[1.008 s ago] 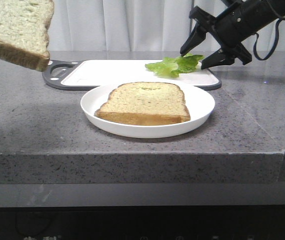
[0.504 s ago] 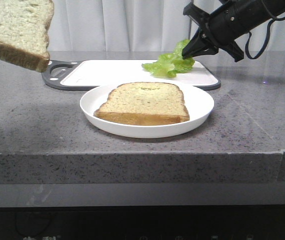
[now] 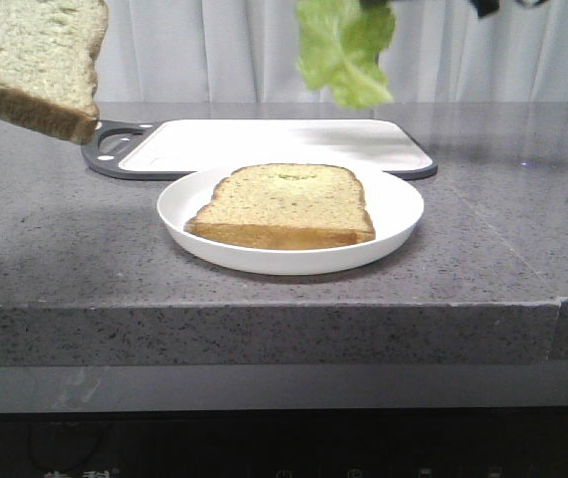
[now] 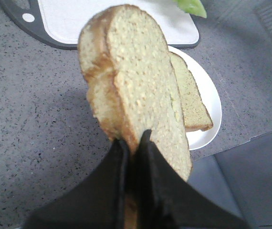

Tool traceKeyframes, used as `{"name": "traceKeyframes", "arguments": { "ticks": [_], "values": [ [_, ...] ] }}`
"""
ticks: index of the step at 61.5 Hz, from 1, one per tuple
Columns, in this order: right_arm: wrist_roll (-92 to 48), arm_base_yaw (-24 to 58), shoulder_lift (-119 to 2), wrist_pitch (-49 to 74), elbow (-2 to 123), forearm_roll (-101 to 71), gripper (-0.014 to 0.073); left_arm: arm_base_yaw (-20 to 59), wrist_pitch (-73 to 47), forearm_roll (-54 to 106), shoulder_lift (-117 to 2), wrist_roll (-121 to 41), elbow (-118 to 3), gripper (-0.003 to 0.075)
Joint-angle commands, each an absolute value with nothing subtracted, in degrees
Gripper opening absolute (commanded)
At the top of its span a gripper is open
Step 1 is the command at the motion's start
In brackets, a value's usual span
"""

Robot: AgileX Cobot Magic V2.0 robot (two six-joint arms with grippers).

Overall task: Left arm grabs bread, right arm adds lettuce
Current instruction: 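Grasp the lettuce leaf with the right gripper and lift it, then carry the lettuce over the plate and lower it onto the bottom slice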

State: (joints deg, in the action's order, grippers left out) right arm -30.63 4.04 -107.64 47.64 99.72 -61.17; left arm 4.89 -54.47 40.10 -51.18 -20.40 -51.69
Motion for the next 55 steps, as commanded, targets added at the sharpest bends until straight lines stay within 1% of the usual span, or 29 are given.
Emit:
{"name": "traceKeyframes", "arguments": {
  "ticks": [1, 7, 18, 30, 43, 55],
  "values": [
    [-33.13, 4.29, -99.28, 48.21, 97.05, -65.46, -0.0118, 4.70, -51.55, 42.29, -50.61, -20.51, -53.26, -0.0020],
    [-36.40, 4.63, -93.56, 48.05, 90.84, -69.24, -0.0118, 4.70, -51.55, 41.36, -50.61, -20.51, -53.26, -0.0020],
    [-48.07, 4.97, -82.77, 49.25, 73.68, -81.55, -0.0118, 4.70, -51.55, 40.96, -50.61, -20.51, -53.26, -0.0020],
    [-57.35, 6.74, -78.38, 54.47, 60.10, -93.64, -0.0118, 4.70, -51.55, 40.96, -50.61, -20.51, -53.26, -0.0020],
    [-60.93, 11.38, -78.67, 55.04, 52.55, -99.36, -0.0118, 4.70, -51.55, 40.96, -50.61, -20.51, -53.26, -0.0020],
    [-60.97, 12.63, -78.67, 51.96, 50.44, -99.93, -0.0118, 4.70, -51.55, 40.91, -50.61, -20.51, -53.26, -0.0020]
  ]
}}
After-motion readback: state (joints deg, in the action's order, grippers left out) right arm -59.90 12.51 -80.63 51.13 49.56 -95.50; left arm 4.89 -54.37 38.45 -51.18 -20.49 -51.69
